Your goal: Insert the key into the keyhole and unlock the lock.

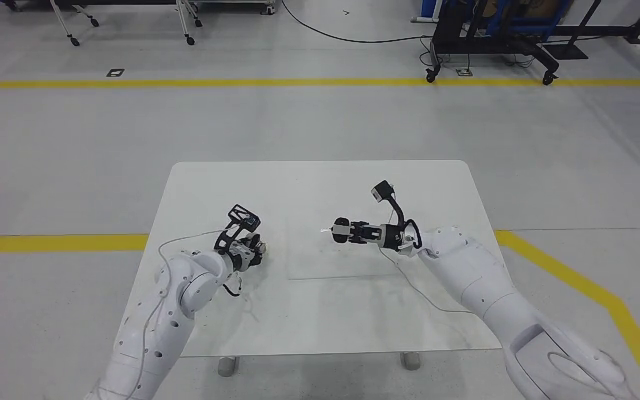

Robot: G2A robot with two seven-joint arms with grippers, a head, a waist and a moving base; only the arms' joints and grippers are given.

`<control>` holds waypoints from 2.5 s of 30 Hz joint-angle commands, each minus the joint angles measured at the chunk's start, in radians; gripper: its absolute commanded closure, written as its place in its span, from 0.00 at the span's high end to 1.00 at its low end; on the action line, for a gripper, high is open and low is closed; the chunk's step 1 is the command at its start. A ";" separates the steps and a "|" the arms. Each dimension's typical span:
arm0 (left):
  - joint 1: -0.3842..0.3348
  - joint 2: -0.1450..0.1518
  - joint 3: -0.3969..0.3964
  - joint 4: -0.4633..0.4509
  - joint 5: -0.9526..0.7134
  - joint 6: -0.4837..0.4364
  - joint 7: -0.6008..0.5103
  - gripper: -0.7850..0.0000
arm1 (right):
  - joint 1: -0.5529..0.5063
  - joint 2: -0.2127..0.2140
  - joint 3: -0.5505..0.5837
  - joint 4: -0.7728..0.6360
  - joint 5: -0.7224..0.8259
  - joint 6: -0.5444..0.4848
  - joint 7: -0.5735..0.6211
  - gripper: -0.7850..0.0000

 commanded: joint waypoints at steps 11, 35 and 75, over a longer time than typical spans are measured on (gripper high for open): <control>0.016 0.006 -0.017 -0.014 0.010 0.007 0.007 0.11 | 0.000 0.000 0.000 0.000 0.000 0.000 0.000 0.00; 0.007 0.000 -0.083 0.017 -0.465 -0.088 -0.040 0.00 | 0.000 0.000 0.000 0.000 0.000 0.000 0.000 0.00; -0.340 -0.089 -0.018 0.623 -1.701 0.393 -0.411 0.00 | 0.025 -0.050 -0.011 -0.026 -0.093 0.105 -0.227 0.00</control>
